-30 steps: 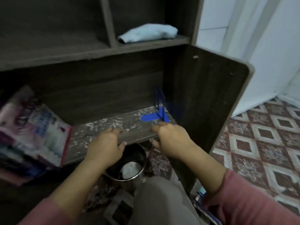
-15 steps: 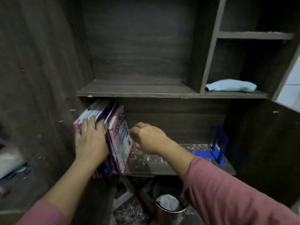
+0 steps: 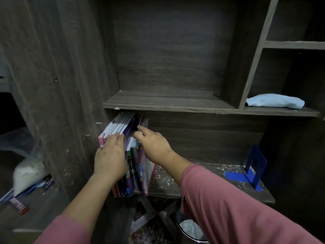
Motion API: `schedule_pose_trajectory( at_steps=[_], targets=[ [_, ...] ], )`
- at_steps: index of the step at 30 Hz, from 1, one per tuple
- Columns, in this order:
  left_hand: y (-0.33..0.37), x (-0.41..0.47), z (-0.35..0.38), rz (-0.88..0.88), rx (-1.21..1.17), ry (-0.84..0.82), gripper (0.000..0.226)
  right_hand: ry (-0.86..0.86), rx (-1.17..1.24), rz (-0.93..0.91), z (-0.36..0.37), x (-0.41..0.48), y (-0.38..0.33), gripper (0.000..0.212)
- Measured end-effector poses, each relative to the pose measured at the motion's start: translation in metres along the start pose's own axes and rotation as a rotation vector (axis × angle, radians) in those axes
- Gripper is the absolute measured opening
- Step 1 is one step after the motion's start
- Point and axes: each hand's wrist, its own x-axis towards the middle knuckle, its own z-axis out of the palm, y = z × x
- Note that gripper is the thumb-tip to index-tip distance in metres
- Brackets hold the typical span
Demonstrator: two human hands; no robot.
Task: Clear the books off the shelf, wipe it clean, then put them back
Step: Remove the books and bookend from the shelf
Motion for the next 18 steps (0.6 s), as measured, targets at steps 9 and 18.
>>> schedule_pose_trajectory(
  at_steps=[9,18],
  targets=[
    [0.023,-0.017,0.022,-0.077,-0.019,0.142,0.101,0.04,-0.274,-0.274,-0.003,0.004,0.024,0.035],
    [0.071,-0.046,0.069,-0.182,-0.493,0.048,0.065,0.677,-0.217,-0.137,-0.037,-0.061,0.087,0.013]
  ],
)
